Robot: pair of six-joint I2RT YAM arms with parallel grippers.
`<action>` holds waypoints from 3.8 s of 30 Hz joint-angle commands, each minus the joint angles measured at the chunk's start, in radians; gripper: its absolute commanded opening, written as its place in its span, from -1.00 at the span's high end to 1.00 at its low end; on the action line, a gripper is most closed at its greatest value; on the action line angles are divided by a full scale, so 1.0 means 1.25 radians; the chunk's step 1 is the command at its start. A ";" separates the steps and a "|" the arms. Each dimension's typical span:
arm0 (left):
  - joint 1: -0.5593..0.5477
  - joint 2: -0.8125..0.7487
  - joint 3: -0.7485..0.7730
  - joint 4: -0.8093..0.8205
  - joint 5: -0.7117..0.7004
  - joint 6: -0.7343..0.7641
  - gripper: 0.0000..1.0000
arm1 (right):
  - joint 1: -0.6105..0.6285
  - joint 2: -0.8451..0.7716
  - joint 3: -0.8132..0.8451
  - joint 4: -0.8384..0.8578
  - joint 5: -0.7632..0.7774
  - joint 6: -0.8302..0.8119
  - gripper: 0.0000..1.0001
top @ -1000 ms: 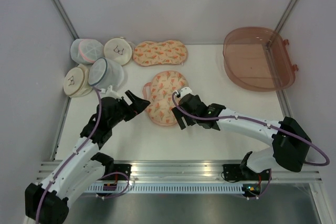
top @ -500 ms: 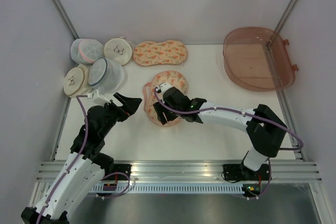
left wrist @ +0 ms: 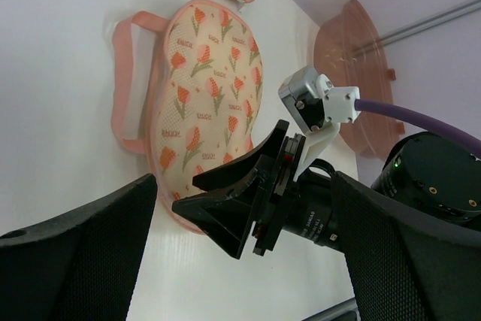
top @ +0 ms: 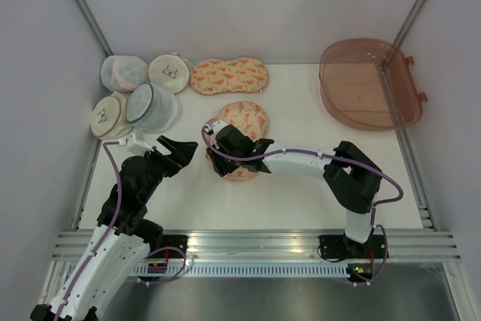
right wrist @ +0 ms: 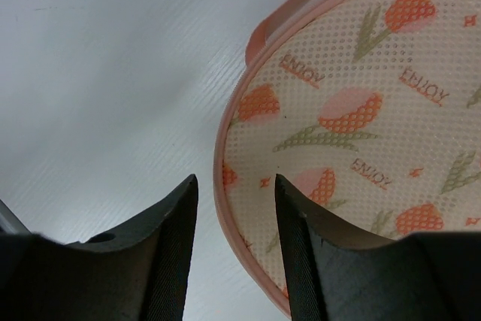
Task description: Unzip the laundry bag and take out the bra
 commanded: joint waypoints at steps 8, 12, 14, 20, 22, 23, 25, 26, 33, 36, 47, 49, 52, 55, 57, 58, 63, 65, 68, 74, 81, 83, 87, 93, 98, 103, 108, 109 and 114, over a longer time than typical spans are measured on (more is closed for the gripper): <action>0.003 -0.019 0.023 -0.017 -0.040 0.010 -0.99 | 0.018 0.054 0.048 0.002 0.014 0.000 0.22; 0.002 -0.027 0.019 -0.025 -0.046 0.010 -0.99 | 0.024 0.069 0.057 -0.018 0.034 -0.008 0.87; 0.003 -0.028 0.017 -0.028 -0.046 0.010 -0.99 | 0.024 0.058 0.052 -0.019 0.042 -0.008 0.99; 0.002 -0.030 0.013 -0.030 -0.050 0.005 -0.99 | 0.026 0.008 0.023 -0.017 0.061 -0.015 0.99; 0.003 -0.029 0.012 -0.031 -0.050 0.005 -0.99 | 0.026 -0.022 0.003 -0.016 0.070 -0.016 0.99; 0.002 -0.029 0.012 -0.030 -0.051 0.005 -0.99 | 0.026 -0.035 -0.003 -0.014 0.075 -0.014 0.99; 0.002 -0.028 0.010 -0.030 -0.052 0.004 -0.99 | 0.026 -0.082 -0.031 -0.006 0.102 -0.008 0.99; 0.002 -0.028 0.011 -0.030 -0.052 0.004 -0.99 | 0.026 -0.122 -0.042 -0.002 0.119 0.001 0.99; 0.003 0.008 0.000 -0.020 -0.042 0.004 -0.99 | 0.024 -0.327 -0.175 0.018 0.394 0.135 0.99; 0.003 0.051 -0.001 -0.003 -0.026 0.010 -0.99 | 0.019 -0.392 -0.225 0.000 0.510 0.171 0.99; 0.003 0.047 0.012 0.016 -0.036 0.001 -0.99 | 0.008 -0.238 -0.188 0.082 0.104 0.051 0.29; 0.003 0.029 0.007 0.015 -0.041 -0.004 -0.99 | 0.013 -0.214 -0.165 0.091 0.073 0.035 0.14; 0.003 0.020 0.000 0.016 -0.043 -0.007 -0.99 | 0.023 -0.157 -0.138 0.091 0.023 0.012 0.05; 0.003 0.023 -0.003 0.015 -0.042 -0.009 -0.99 | 0.034 -0.121 -0.110 0.080 0.004 -0.005 0.04; 0.003 0.024 -0.005 0.015 -0.042 -0.010 -0.99 | 0.045 -0.084 -0.089 0.069 0.003 -0.013 0.03; 0.003 0.025 -0.005 0.017 -0.042 -0.010 -0.99 | 0.049 -0.072 -0.083 0.068 0.004 -0.014 0.04; 0.002 0.026 -0.005 0.015 -0.040 -0.005 -0.99 | 0.064 -0.005 -0.042 0.049 0.037 -0.021 0.07; 0.003 0.025 -0.008 0.016 -0.041 -0.005 -0.99 | 0.070 0.016 -0.026 0.037 0.079 -0.021 0.15; 0.003 0.019 -0.011 0.015 -0.043 -0.005 -0.99 | 0.071 0.033 -0.017 0.027 0.116 -0.027 0.23; 0.003 0.019 -0.014 0.015 -0.042 -0.006 -0.99 | 0.073 0.011 -0.019 0.021 0.131 -0.036 0.26; 0.003 0.023 -0.011 0.015 -0.037 -0.010 -0.99 | 0.081 -0.016 -0.019 0.019 0.165 -0.057 0.28; 0.003 0.021 -0.010 0.015 -0.036 -0.010 -0.99 | 0.080 0.000 -0.012 0.016 0.170 -0.061 0.34; 0.003 0.014 -0.011 0.013 -0.036 -0.010 -0.99 | 0.081 0.029 -0.009 0.026 0.171 -0.061 0.50; 0.003 0.007 -0.009 0.004 -0.036 -0.007 -0.99 | 0.081 0.046 -0.006 0.033 0.174 -0.062 0.63; 0.003 0.002 -0.008 0.002 -0.036 -0.009 -0.99 | 0.081 0.048 -0.010 0.035 0.169 -0.059 0.68; 0.003 -0.004 -0.008 -0.004 -0.038 -0.007 -0.99 | 0.080 0.053 -0.015 0.035 0.164 -0.057 0.87; 0.003 -0.008 -0.008 -0.006 -0.040 -0.007 -0.99 | 0.081 0.036 -0.018 0.029 0.170 -0.052 0.99; 0.003 -0.009 -0.008 -0.010 -0.040 -0.005 -0.99 | 0.081 0.027 -0.023 0.029 0.183 -0.052 0.99; 0.003 -0.011 -0.008 -0.011 -0.041 -0.006 -0.99 | 0.080 -0.088 -0.057 0.036 0.259 -0.034 0.99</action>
